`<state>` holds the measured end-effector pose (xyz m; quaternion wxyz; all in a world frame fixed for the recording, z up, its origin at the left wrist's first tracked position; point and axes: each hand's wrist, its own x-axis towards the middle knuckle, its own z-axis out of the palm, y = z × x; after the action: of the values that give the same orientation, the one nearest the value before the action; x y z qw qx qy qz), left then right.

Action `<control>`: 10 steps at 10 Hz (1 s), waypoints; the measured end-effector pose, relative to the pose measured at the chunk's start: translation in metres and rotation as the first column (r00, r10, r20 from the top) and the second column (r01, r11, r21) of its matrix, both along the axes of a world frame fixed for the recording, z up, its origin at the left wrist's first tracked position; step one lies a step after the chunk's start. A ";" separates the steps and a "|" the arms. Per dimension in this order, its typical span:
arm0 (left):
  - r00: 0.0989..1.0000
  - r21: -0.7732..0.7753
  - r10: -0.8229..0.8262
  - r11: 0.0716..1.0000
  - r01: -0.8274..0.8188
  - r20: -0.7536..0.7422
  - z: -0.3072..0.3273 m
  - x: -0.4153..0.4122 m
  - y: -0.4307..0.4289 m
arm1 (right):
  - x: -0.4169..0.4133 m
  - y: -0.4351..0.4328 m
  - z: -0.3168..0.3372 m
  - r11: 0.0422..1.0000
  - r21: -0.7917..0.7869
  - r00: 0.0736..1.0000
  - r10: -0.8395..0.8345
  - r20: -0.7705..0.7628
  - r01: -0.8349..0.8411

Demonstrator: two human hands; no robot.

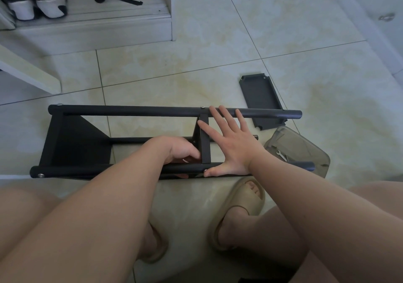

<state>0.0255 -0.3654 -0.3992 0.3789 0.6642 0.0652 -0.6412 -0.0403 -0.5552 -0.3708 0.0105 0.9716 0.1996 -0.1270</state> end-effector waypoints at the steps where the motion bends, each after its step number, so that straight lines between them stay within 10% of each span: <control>1: 1.000 -0.003 -0.010 1.000 0.010 0.004 -0.001 0.000 0.000 | 0.000 0.000 0.000 1.000 0.007 1.000 0.000 0.003 0.000; 10: 0.994 -0.025 -0.042 0.999 0.045 0.103 -0.002 0.001 -0.001 | 0.000 -0.001 -0.002 1.000 0.017 1.000 0.005 0.027 -0.006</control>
<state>0.0264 -0.3662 -0.4014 0.3767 0.6922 0.0223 -0.6151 -0.0407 -0.5561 -0.3728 0.0050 0.9727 0.2032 -0.1123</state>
